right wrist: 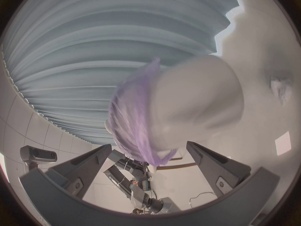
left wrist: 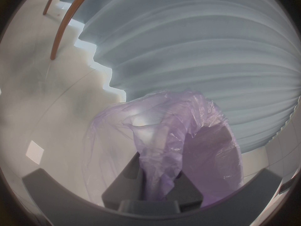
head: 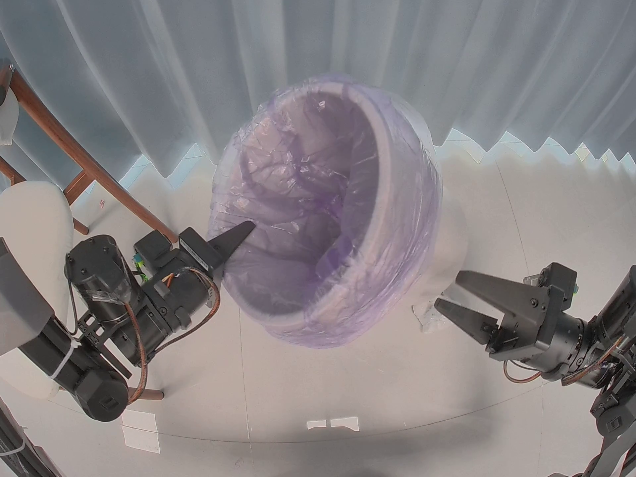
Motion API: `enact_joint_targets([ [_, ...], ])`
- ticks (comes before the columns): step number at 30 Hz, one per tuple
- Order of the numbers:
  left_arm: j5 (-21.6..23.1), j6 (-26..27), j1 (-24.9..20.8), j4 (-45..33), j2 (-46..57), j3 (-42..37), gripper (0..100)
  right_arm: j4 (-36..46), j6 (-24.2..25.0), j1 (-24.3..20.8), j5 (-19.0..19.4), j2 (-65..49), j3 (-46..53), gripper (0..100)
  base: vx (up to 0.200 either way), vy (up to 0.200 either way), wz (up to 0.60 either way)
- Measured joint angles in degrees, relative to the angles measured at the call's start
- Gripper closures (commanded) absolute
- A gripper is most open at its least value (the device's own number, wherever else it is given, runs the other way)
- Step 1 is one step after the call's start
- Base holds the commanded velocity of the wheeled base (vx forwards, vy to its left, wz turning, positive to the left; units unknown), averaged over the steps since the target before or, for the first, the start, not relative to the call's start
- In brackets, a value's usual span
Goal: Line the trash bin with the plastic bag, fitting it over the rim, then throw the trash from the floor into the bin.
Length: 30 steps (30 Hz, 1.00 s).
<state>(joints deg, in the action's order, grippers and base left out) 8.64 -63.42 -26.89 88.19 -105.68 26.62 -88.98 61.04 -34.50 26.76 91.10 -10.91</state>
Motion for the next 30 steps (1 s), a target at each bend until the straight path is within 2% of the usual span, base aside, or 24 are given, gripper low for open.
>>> enact_joint_targets([
  [10,-1.39,-1.01,-3.25,0.33,-2.69,0.77,100,0.00,1.43,-4.50,-0.13,2.97,0.57,0,0.000,0.000,0.00],
  [30,-2.41,-1.04,-7.12,0.39,-3.00,0.44,100,0.00,4.57,-7.09,-0.16,3.69,0.63,0,0.000,0.000,0.00],
])
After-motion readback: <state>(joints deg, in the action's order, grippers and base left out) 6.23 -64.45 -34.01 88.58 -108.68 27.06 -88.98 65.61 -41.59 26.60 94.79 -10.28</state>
